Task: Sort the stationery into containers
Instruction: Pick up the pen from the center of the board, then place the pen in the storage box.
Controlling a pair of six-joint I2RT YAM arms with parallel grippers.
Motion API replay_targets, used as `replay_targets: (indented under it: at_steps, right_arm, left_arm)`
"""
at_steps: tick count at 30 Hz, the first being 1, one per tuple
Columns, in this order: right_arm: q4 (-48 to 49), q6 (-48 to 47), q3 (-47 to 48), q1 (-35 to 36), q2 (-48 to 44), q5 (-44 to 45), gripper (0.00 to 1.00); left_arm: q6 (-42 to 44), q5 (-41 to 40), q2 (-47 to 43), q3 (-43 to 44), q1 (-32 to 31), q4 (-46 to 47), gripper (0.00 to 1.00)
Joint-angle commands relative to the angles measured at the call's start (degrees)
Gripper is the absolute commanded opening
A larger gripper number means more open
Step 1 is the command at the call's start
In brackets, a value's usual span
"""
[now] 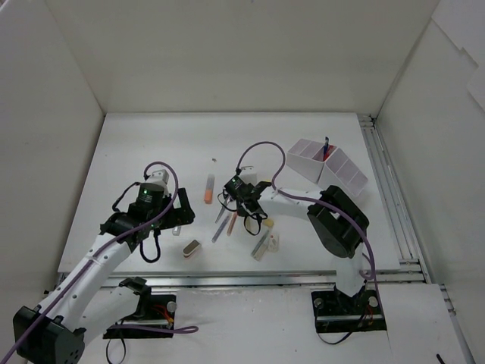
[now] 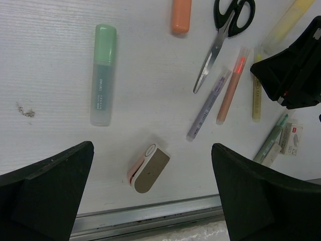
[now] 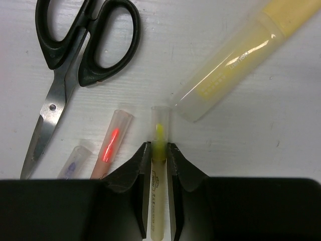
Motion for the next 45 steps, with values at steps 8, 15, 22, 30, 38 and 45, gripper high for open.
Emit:
replay_targets:
  at_steps: [8, 15, 22, 30, 38, 45]
  right_arm:
    - [8.00, -9.31, -3.26, 0.03, -16.04, -0.61, 0.00]
    - [26.72, -20.30, -12.75, -12.18, -29.84, 1.31, 0.00]
    - [42.27, -30.41, -17.93, -29.65, -34.86, 10.74, 0.00]
    - [56.18, -38.78, -20.49, -41.62, -31.71, 5.03, 0.00]
    - [62.25, -37.64, -19.44, -46.64, -23.89, -6.05, 0.00]
    - [63.92, -32.37, -21.71, -46.73, -21.86, -5.97, 0.05]
  left_arm:
    - [2.53, -0.70, 3.45, 4.76, -0.35, 4.01, 0.99]
    - [5.69, 2.29, 6.87, 6.96, -0.35, 6.56, 1.00]
    - [7.89, 4.13, 8.45, 8.63, -0.35, 8.58, 0.99]
    - [9.65, 6.07, 10.83, 9.95, -0.35, 8.59, 0.99]
    - [9.82, 6.68, 14.51, 11.01, -0.35, 9.11, 0.99]
    - [9.30, 7.65, 16.45, 11.62, -0.35, 9.55, 0.99]
